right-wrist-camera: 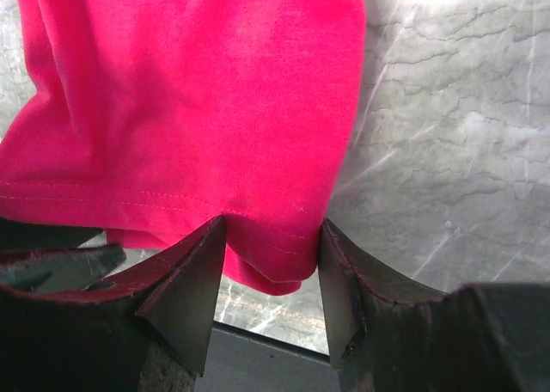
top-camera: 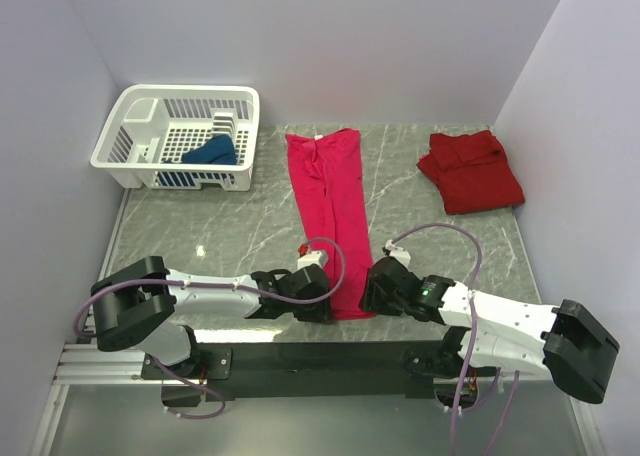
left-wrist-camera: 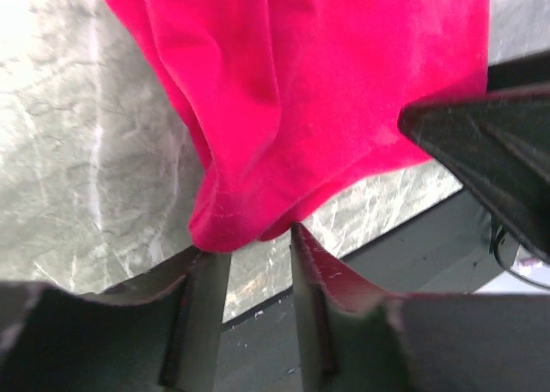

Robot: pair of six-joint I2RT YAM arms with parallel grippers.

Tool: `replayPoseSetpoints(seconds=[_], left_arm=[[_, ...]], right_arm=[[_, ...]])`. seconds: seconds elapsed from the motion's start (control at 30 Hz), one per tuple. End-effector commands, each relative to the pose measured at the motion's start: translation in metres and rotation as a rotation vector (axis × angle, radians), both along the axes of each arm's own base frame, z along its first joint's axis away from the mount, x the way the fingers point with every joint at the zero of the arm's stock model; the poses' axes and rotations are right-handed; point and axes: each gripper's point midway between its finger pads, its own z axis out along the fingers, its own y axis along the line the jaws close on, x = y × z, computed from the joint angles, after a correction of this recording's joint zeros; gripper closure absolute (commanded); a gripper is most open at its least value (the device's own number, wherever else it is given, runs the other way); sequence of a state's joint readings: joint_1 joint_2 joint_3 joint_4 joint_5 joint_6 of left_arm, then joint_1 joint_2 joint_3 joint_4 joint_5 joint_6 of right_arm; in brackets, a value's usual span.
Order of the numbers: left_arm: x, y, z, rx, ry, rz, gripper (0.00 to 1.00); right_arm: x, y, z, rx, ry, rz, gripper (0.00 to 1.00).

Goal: Fold and stack the t-shirts
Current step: Fold the tshirt

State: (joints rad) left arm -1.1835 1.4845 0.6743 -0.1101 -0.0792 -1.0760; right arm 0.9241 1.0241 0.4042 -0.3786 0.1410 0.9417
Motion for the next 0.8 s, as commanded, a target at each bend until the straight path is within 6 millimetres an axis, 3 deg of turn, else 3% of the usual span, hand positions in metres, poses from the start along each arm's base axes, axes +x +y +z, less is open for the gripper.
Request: replayPoseSetpoints(seconds=[0.0,0.3,0.33,0.4,0.43,0.5,0.63,0.77], left_arm=[[0.009,0.0,0.001,-0.003,-0.046,0.042,0.62],[0.026,0.015,-0.008,0.071,-0.121,0.115,0.73],[0.027,0.017,-0.01,0.077,-0.124,0.117,0.76],[0.027,0.021,-0.011,0.09,-0.132,0.116,0.94],[0.028,0.023,-0.011,0.098,-0.141,0.115,1.0],[0.027,0.026,-0.008,0.104,-0.148,0.105,1.0],[0.015,0.032,-0.003,0.091,-0.129,0.05,1.0],[-0.004,0.035,0.012,0.043,-0.1,-0.01,1.0]], right_arm=[[0.003,0.006,0.006,0.003,-0.013,-0.003,0.46],[0.0,0.012,0.006,-0.007,-0.006,0.013,0.48],[-0.001,0.012,0.005,-0.01,-0.003,0.016,0.49],[-0.002,0.011,0.004,-0.019,0.001,0.02,0.52],[-0.003,0.01,0.003,-0.028,0.004,0.022,0.58],[-0.004,0.008,0.003,-0.044,0.007,0.027,0.66],[-0.01,0.008,0.006,-0.053,0.016,0.06,0.94],[-0.025,0.008,0.008,-0.072,0.051,0.118,1.0]])
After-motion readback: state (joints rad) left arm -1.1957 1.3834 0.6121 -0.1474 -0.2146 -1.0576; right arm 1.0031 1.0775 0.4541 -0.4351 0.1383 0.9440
